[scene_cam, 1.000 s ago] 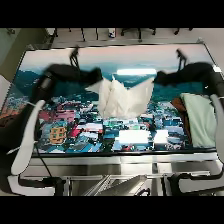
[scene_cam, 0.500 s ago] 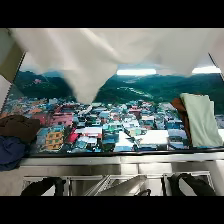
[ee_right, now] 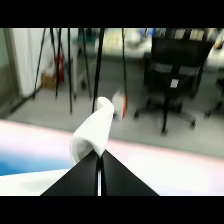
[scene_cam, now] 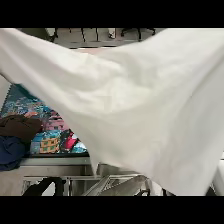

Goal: Fold the shirts.

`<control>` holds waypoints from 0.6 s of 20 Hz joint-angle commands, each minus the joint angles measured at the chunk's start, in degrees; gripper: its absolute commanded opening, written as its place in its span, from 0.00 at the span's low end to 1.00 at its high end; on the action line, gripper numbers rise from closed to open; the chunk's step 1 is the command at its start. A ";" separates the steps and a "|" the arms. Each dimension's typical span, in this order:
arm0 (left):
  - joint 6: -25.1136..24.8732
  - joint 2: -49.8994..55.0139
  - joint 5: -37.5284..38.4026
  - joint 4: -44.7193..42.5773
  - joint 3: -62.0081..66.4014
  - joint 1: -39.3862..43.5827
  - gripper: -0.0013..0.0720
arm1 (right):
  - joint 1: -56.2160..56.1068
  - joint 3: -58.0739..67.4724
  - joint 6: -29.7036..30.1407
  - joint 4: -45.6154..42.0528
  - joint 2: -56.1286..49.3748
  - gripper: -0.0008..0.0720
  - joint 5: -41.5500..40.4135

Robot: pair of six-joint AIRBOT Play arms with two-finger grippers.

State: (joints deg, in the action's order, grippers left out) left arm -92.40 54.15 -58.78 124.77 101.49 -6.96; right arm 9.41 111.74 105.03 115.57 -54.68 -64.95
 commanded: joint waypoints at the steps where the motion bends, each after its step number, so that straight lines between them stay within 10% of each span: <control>1: -5.03 12.59 -0.31 0.79 -0.81 3.80 0.05 | -0.24 -6.78 -2.05 0.15 -9.22 0.04 -1.90; 12: -5.05 61.53 10.21 0.87 16.15 11.04 0.05 | -0.57 -20.46 -7.61 1.77 -47.36 0.04 14.95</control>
State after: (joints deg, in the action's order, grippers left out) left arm -97.23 105.82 -49.63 125.58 111.50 2.68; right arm 8.93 92.18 98.87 115.98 -94.32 -54.92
